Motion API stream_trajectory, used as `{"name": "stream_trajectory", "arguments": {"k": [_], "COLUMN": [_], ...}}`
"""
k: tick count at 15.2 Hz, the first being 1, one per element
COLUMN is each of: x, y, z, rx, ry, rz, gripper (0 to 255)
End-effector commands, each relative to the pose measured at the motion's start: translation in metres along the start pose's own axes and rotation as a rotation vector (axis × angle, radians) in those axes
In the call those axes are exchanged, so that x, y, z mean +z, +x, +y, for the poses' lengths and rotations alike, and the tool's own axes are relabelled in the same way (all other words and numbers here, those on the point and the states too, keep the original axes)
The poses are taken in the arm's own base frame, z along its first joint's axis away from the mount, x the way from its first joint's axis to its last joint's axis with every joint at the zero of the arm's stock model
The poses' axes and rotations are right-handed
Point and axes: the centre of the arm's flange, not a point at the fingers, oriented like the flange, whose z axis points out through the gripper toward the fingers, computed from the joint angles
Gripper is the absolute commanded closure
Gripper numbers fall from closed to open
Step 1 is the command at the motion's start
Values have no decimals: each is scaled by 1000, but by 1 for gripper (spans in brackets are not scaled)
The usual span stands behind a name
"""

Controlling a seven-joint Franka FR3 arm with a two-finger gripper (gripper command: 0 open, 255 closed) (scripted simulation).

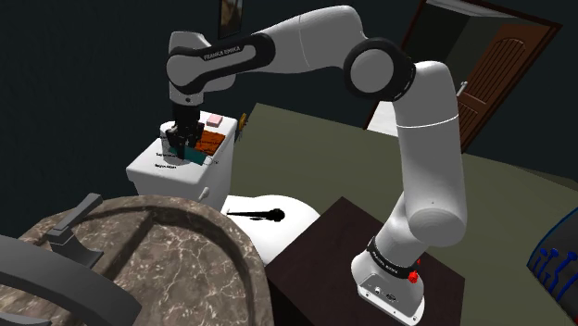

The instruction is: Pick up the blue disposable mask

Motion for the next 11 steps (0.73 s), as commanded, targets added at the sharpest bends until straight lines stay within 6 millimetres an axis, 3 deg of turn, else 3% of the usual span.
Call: {"name": "stream_trajectory", "arguments": {"k": [1, 9, 11], "x": [-9, -51, -52], "y": [-1, -4, -4], "z": [-2, -7, -7], "rx": [0, 0, 0], "ry": [0, 0, 0], "rz": [0, 0, 0], "gripper": [255, 255, 255]}}
